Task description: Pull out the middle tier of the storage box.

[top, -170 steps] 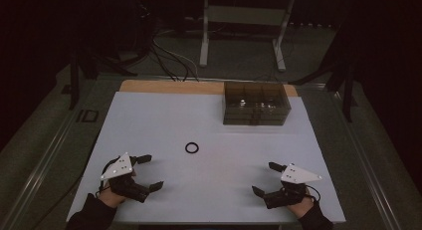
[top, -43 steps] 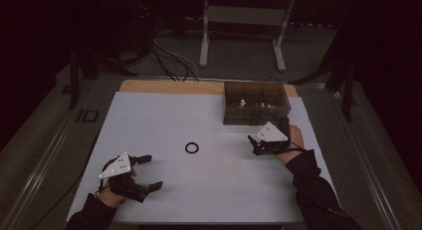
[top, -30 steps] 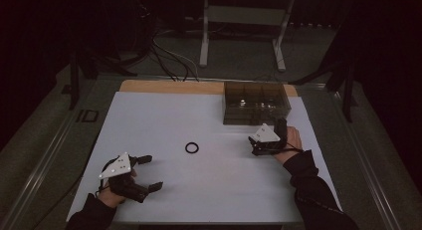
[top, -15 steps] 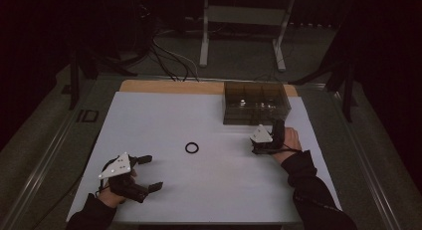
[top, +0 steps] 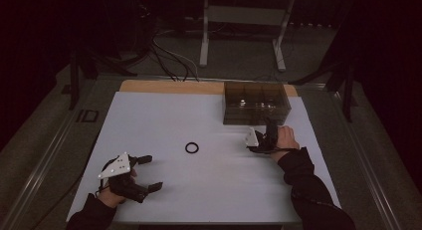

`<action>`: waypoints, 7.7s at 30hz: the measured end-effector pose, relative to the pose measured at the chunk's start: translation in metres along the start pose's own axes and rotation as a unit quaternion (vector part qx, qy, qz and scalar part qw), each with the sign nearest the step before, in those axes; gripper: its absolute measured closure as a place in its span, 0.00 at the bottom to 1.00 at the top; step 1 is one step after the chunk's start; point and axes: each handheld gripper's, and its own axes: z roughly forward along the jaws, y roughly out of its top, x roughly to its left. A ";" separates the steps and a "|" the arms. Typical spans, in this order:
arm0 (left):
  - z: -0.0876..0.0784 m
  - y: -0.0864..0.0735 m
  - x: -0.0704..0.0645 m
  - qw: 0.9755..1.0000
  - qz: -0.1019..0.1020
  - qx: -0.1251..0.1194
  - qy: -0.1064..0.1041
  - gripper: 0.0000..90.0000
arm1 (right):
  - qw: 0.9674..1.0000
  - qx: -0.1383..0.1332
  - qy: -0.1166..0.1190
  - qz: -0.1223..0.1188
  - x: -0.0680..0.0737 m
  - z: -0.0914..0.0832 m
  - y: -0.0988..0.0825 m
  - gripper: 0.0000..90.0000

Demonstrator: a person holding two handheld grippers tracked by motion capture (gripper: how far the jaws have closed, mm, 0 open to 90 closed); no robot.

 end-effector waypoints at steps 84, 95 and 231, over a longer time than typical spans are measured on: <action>0.001 0.000 0.001 1.000 -0.001 0.003 0.003 0.01 | 0.992 0.033 -0.072 -0.102 0.017 0.011 -0.005 0.89; 0.001 0.000 0.001 1.000 0.001 0.006 0.003 0.01 | 0.992 0.030 -0.067 -0.101 0.015 0.011 -0.006 0.89; 0.000 -0.001 0.001 1.000 0.000 0.006 0.002 0.01 | 0.889 -0.001 0.422 -0.177 -0.124 0.067 -0.011 0.94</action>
